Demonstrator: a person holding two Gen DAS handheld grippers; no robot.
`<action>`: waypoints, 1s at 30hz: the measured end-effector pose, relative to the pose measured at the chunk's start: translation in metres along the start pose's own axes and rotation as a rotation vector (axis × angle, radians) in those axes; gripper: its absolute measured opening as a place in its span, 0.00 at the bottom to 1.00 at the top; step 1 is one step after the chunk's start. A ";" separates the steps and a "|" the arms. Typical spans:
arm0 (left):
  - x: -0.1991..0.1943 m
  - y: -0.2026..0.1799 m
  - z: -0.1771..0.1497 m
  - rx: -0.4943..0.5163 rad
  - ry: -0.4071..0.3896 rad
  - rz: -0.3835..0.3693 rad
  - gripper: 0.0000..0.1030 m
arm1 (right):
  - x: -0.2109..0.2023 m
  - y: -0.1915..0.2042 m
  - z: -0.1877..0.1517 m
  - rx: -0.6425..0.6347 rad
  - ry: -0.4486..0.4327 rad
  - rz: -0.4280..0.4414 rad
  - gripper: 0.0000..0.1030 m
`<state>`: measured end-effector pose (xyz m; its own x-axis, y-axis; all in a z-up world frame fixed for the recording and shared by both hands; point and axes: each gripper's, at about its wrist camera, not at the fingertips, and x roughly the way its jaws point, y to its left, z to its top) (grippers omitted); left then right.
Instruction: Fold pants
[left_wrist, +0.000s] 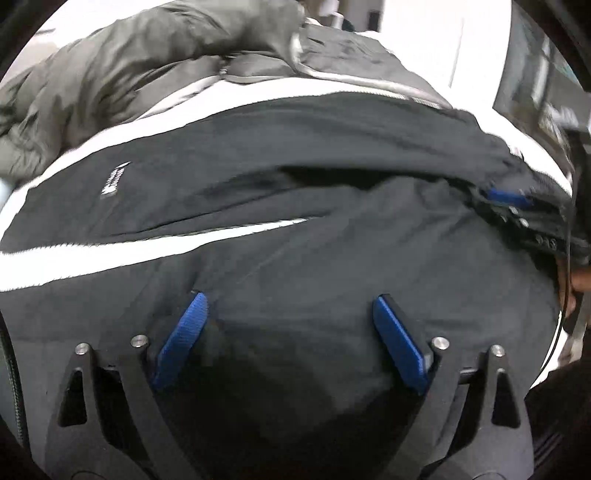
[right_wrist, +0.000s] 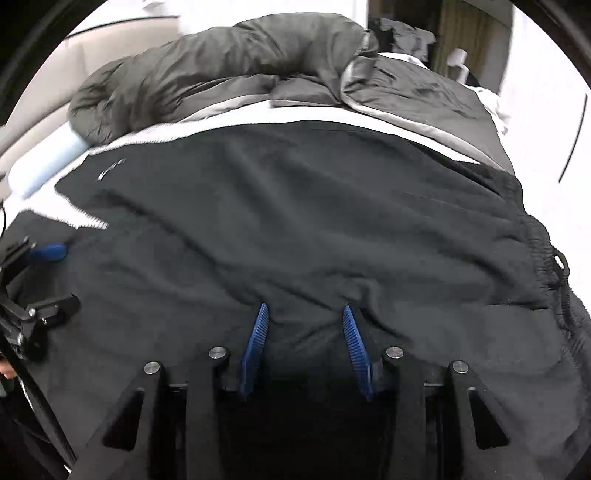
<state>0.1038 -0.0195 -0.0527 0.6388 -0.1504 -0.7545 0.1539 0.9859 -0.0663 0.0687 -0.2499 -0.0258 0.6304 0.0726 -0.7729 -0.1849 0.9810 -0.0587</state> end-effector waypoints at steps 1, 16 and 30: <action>-0.003 0.000 -0.002 0.001 -0.010 0.001 0.85 | -0.005 0.000 0.001 -0.002 -0.009 -0.001 0.42; 0.016 -0.018 0.013 0.005 0.038 0.057 0.90 | -0.012 -0.101 -0.023 0.022 0.019 -0.231 0.64; 0.034 -0.093 0.050 0.131 0.033 -0.087 0.75 | 0.013 -0.002 0.029 -0.062 0.040 0.056 0.62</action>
<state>0.1490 -0.1196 -0.0394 0.5937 -0.2301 -0.7711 0.3060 0.9508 -0.0481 0.0996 -0.2457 -0.0176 0.5874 0.1184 -0.8006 -0.2664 0.9624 -0.0531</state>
